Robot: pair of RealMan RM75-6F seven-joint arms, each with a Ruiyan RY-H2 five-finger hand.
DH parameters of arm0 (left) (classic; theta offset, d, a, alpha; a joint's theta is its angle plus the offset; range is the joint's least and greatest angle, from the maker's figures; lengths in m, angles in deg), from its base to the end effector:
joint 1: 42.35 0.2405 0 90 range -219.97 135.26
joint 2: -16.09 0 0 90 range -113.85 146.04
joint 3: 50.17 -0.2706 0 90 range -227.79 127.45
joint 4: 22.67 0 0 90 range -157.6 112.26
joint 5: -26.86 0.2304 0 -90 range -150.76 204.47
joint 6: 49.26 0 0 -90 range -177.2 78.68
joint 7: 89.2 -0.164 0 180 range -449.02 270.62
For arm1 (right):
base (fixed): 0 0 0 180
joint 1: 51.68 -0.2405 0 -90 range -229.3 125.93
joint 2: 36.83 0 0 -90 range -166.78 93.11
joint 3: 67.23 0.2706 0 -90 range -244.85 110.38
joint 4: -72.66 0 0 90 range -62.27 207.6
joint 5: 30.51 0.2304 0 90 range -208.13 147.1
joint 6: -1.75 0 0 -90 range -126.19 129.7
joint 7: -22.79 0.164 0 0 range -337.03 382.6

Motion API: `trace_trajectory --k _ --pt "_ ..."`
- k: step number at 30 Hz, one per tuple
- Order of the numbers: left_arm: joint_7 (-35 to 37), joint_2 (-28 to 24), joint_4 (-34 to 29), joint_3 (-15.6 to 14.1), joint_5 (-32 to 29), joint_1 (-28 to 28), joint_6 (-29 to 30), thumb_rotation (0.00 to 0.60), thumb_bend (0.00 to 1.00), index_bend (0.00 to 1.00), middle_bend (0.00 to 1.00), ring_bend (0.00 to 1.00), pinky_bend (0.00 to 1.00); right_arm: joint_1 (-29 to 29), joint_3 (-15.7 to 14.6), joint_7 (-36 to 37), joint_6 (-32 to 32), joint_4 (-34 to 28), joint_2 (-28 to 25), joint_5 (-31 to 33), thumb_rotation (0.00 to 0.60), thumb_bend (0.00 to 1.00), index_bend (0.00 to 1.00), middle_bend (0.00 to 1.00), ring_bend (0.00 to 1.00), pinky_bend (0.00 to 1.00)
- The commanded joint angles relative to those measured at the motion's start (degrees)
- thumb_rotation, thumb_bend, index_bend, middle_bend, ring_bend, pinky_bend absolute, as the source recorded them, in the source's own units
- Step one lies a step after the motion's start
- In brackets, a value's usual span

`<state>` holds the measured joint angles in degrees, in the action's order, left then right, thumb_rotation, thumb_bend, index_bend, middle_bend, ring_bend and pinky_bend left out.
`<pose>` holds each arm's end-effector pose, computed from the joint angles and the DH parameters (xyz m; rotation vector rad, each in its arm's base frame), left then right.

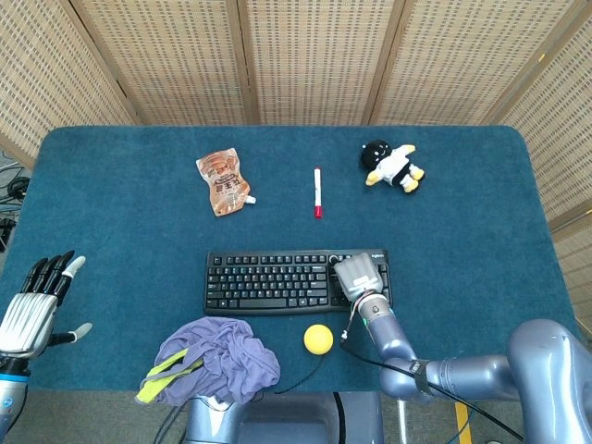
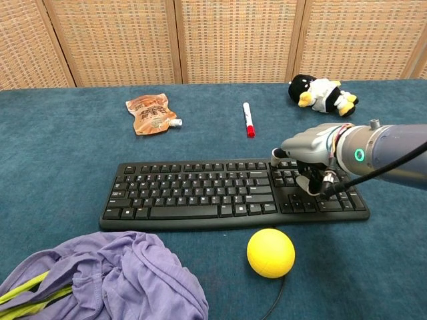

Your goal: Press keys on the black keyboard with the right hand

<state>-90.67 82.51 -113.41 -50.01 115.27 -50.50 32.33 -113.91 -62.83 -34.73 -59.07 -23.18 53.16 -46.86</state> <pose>-0.3241 0.2110 0.1165 -1.5215 -0.9151 -0.8899 -0.1176 -0.3627 -0.0781 1.9900 -0.8662 0.3221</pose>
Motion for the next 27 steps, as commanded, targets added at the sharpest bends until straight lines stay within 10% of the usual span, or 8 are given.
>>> trace_trajectory --k 1,27 --pt "0.0 0.0 0.0 0.0 0.0 0.0 0.0 0.6 0.04 0.0 0.0 0.0 0.0 -0.1 -0.1 0.0 0.0 0.0 0.1 0.1 0.6 0.67 0.14 0.72 0.6 0.46" --pt "0.0 0.0 -0.1 -0.1 0.2 0.0 0.2 0.6 0.04 0.0 0.0 0.0 0.0 -1.0 0.7 -1.7 -7.6 -7.3 -4.4 -3.0 0.6 0.67 0.14 0.7 0.6 0.46"
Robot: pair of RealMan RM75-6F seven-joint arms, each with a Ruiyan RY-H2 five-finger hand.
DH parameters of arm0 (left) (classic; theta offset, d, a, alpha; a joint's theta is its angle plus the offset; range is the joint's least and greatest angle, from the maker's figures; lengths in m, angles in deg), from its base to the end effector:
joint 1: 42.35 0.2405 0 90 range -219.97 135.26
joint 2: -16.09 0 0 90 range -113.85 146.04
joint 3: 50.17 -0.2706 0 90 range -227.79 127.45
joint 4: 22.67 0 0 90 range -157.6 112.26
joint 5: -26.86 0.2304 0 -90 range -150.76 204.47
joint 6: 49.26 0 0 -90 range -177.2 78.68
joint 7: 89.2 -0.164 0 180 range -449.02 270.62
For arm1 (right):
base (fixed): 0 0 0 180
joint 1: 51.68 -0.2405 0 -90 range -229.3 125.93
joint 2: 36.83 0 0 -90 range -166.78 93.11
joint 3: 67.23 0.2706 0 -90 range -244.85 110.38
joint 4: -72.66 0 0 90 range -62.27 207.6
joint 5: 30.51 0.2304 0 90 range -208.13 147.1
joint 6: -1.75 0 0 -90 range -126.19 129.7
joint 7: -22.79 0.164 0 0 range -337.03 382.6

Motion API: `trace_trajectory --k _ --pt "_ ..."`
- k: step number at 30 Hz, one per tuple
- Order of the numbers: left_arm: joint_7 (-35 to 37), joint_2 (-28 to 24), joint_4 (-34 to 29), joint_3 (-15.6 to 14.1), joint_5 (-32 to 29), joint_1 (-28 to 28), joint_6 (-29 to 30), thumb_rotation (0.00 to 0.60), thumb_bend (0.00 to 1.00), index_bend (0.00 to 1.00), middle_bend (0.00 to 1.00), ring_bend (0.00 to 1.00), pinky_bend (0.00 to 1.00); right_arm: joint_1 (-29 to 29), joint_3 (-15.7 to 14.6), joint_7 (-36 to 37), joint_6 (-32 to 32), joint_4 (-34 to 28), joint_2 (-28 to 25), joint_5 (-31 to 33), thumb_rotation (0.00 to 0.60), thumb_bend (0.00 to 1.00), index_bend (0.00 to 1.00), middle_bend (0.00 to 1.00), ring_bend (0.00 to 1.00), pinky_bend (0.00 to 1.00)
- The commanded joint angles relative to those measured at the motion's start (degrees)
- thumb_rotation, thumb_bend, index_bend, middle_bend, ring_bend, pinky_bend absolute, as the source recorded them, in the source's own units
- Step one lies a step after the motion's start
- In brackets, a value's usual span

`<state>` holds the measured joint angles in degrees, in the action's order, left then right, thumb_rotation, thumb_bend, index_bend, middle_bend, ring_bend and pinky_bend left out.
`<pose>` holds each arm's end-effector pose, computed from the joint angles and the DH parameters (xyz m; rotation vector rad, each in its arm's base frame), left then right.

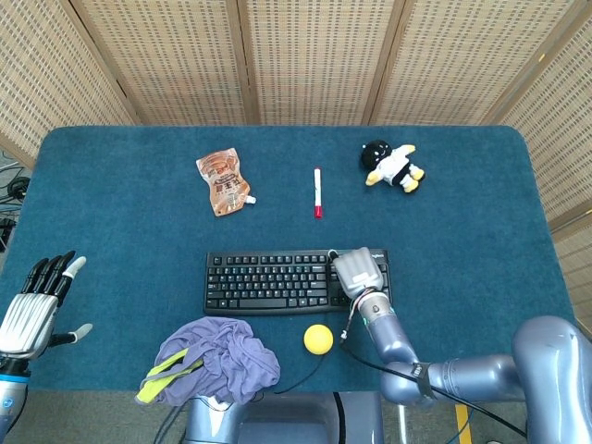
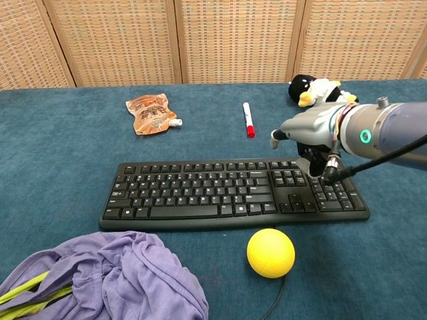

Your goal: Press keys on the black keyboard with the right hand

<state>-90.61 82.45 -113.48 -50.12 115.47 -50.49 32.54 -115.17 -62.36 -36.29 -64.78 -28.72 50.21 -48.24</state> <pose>-0.3234 0.2104 0.1168 -1.5230 -0.9134 -0.8935 -0.0994 -0.3621 -0.0540 1.9598 -0.7849 0.3659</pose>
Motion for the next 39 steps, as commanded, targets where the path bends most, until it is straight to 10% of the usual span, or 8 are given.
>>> trace_trajectory --k 1,11,19,39 --pt "0.0 0.0 0.0 0.0 0.0 0.0 0.0 0.6 0.04 0.0 0.0 0.0 0.0 0.5 0.2 0.1 -2.6 -2.5 -2.0 -2.3 0.6 0.67 0.14 0.68 0.6 0.46" --pt "-0.1 0.1 0.0 -0.1 0.1 0.0 0.0 0.6 0.04 0.0 0.0 0.0 0.0 10.1 -3.7 10.4 -13.2 -8.9 -11.0 -18.4 0.6 0.44 0.12 0.36 0.28 0.43" --pt "-0.9 0.4 -0.2 -0.2 0.5 0.1 0.3 0.6 0.04 0.0 0.0 0.0 0.0 24.9 -12.2 28.8 -20.4 -6.2 -16.9 -40.0 0.6 0.23 0.01 0.01 0.0 0.18" --pt "-2.0 2.3 1.1 -0.3 1.7 0.2 1.4 0.6 0.04 0.0 0.0 0.0 0.0 48.5 -17.1 50.3 -30.7 12.7 -16.3 -58.1 0.6 0.16 0.0 0.0 0.0 0.0"
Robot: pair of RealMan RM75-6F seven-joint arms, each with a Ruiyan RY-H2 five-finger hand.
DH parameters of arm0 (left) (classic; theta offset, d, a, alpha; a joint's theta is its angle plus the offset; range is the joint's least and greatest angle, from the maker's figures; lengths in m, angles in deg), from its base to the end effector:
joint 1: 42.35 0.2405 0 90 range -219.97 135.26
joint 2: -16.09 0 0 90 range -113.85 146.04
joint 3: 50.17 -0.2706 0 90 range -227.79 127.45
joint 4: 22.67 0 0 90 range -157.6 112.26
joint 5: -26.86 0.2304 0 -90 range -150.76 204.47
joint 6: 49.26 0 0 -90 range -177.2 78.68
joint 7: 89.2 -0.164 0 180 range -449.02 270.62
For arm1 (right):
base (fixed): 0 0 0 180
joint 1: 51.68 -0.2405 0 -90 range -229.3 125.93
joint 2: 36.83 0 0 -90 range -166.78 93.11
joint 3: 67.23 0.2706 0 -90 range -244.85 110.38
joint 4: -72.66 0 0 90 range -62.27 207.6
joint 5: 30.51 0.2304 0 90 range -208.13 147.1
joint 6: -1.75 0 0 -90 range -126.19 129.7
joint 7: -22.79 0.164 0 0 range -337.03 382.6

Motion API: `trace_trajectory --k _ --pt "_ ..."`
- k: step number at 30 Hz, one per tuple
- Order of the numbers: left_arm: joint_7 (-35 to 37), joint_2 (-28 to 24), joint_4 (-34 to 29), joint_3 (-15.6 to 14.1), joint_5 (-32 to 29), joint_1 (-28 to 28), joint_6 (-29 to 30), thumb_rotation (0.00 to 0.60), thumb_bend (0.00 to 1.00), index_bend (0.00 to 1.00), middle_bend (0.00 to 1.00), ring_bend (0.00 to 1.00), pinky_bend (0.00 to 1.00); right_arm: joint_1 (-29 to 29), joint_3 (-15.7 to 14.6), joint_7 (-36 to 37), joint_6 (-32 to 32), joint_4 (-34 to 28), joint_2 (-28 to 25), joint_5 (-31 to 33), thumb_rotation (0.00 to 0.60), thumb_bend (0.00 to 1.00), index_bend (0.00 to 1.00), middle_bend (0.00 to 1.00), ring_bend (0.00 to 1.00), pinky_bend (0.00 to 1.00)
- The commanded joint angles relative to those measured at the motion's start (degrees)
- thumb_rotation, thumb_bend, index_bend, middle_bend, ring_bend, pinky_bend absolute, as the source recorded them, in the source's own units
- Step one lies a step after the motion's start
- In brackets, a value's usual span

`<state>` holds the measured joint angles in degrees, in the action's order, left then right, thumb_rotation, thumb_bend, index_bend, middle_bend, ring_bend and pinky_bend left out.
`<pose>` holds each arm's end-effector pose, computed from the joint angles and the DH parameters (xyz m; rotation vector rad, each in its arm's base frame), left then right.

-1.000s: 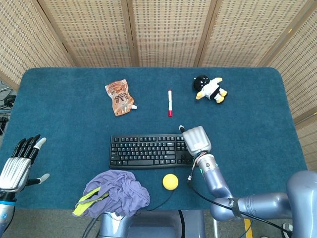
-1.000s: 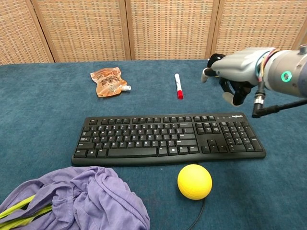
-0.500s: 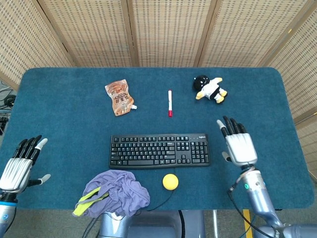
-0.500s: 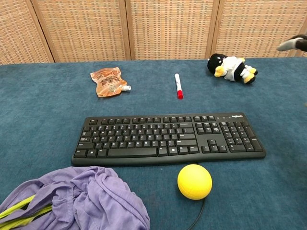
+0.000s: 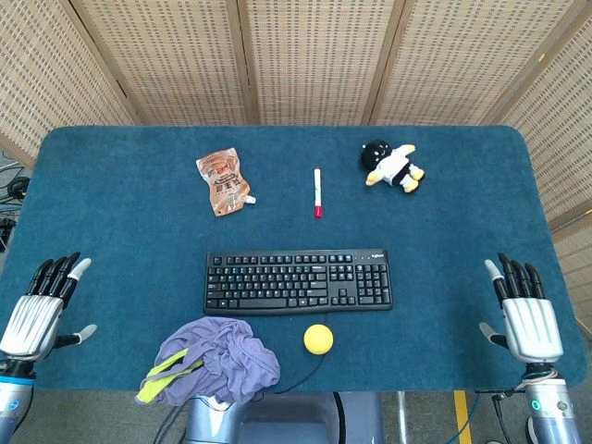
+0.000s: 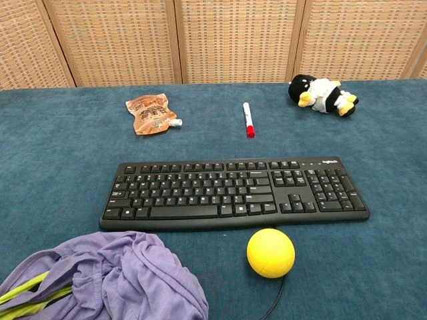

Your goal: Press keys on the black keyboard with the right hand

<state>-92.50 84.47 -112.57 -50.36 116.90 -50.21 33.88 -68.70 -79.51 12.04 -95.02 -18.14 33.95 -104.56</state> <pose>-0.3188 0.2075 0.1074 -1.5369 -0.8794 -0.9067 -0.3260 -0.2127 0.1166 1.4203 -0.7871 0.7952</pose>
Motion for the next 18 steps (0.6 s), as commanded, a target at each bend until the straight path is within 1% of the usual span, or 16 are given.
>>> trace_trajectory --k 1,3,10,18 --pt "0.0 0.3 0.3 -0.1 0.4 -0.1 0.1 0.6 0.04 0.0 0.0 0.0 0.0 2.4 0.6 2.5 -0.5 2.4 -0.2 -2.0 0.6 0.16 0.0 0.0 0.0 0.0" --pt "-0.1 0.4 0.4 -0.3 0.5 -0.1 0.0 0.6 0.04 0.0 0.0 0.0 0.0 3.2 1.8 3.5 -0.4 2.7 -0.5 -2.3 0.6 0.15 0.0 0.0 0.0 0.0" --pt "-0.1 0.5 0.5 -0.3 0.7 0.0 0.2 0.6 0.04 0.0 0.0 0.0 0.0 4.7 3.7 4.0 0.5 2.8 -1.0 -3.3 0.6 0.15 0.0 0.0 0.0 0.0" --pt "0.1 0.4 1.4 -0.4 -0.6 0.9 0.6 0.6 0.04 0.0 0.0 0.0 0.0 4.8 6.5 4.0 4.1 3.2 -0.6 -3.5 0.6 0.15 0.0 0.0 0.0 0.0"
